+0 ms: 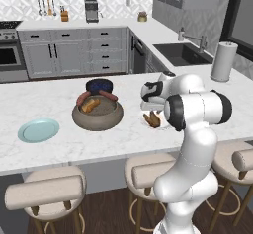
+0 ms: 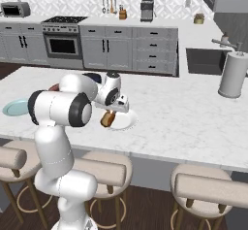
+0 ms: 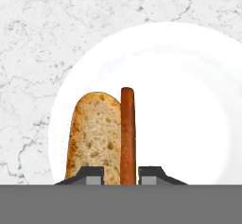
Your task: Place one bun and one sausage from the bowl on each plate.
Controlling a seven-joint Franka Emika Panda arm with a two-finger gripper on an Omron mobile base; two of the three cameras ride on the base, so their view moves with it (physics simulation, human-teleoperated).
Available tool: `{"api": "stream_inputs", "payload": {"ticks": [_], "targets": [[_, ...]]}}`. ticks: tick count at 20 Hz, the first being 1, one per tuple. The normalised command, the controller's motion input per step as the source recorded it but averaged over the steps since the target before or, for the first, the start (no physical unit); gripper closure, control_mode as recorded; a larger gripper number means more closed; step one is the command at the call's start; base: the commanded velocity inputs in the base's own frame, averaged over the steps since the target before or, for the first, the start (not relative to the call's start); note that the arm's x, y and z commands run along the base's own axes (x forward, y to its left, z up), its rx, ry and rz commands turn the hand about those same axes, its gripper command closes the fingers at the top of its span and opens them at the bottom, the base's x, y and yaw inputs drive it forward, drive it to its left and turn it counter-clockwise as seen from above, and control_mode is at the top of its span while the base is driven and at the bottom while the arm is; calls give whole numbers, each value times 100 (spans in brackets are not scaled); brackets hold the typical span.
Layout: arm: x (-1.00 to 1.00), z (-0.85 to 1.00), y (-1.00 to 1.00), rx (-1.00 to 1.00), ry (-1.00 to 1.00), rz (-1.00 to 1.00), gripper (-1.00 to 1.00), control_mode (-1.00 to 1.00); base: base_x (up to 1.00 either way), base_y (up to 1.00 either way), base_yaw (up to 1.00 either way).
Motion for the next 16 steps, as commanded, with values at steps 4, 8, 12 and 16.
{"api": "stream_inputs", "payload": {"ticks": [4, 8, 12, 16], "targets": [[0, 0, 0, 0, 0, 0, -100, -100, 0, 0, 0], [0, 0, 0, 0, 0, 0, -100, -100, 0, 0, 0], [-9, 71, 25, 0, 0, 0, -100, -100, 0, 0, 0], [-8, 94, 61, -1, 0, 4, -100, -100, 0, 0, 0]]}}
